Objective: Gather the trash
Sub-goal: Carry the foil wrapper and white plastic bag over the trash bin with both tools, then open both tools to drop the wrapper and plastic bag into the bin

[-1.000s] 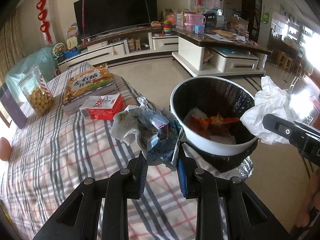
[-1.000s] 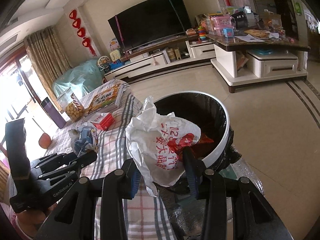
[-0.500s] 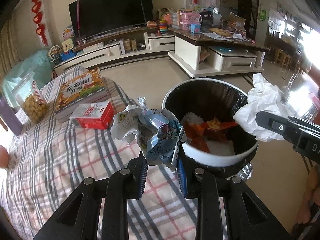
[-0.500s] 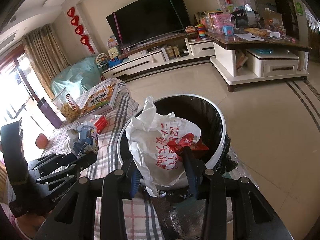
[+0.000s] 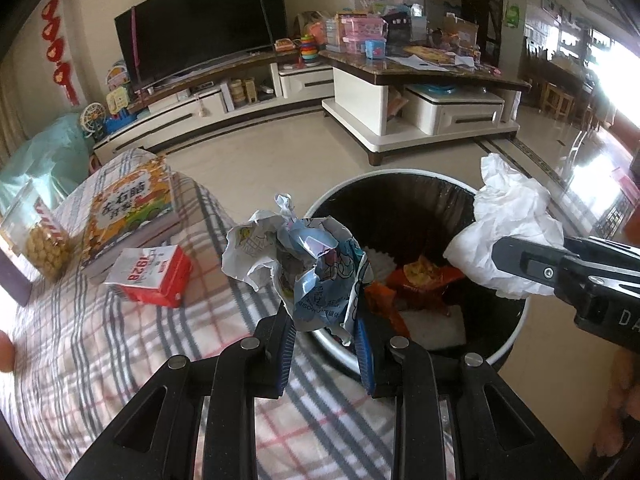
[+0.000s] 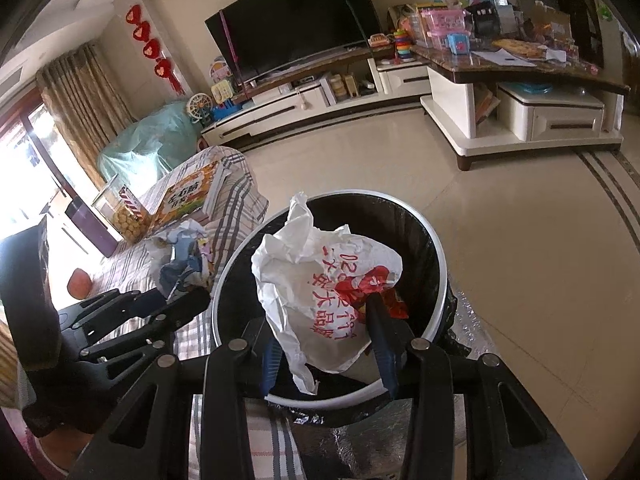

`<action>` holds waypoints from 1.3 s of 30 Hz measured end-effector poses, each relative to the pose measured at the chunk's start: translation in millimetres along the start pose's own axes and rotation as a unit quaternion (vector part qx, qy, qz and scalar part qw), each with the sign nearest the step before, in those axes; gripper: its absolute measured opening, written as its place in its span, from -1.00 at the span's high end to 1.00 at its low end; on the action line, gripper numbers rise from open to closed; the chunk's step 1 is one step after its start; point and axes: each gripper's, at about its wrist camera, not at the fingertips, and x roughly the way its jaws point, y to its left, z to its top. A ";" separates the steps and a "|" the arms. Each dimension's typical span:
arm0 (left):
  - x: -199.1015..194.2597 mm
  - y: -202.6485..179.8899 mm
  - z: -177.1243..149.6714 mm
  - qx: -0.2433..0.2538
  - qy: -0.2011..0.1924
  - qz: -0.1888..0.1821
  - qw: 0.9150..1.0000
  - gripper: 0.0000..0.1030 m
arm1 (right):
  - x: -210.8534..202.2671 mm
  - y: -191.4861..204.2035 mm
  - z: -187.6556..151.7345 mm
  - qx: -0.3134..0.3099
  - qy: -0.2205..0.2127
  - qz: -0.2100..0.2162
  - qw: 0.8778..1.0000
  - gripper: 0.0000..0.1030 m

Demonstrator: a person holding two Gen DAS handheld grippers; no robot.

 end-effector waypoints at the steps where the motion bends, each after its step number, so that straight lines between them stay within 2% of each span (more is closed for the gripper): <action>1: 1.4 -0.4 1.2 0.000 0.002 0.000 1.000 0.50 | 1.6 -1.0 1.3 0.001 0.003 0.000 1.000 0.21; 12: 19.6 -4.8 16.8 0.007 0.018 -0.015 1.000 0.49 | 9.4 -5.2 8.7 -0.001 0.018 -0.001 1.000 0.18; 23: 28.6 -17.7 18.4 0.016 0.028 -0.025 0.999 0.48 | 16.8 -10.7 9.7 0.003 0.026 -0.004 1.000 0.18; 39: 32.1 -23.0 18.7 0.017 0.033 -0.020 0.999 0.43 | 18.8 -16.4 10.8 0.011 0.027 0.002 1.000 0.16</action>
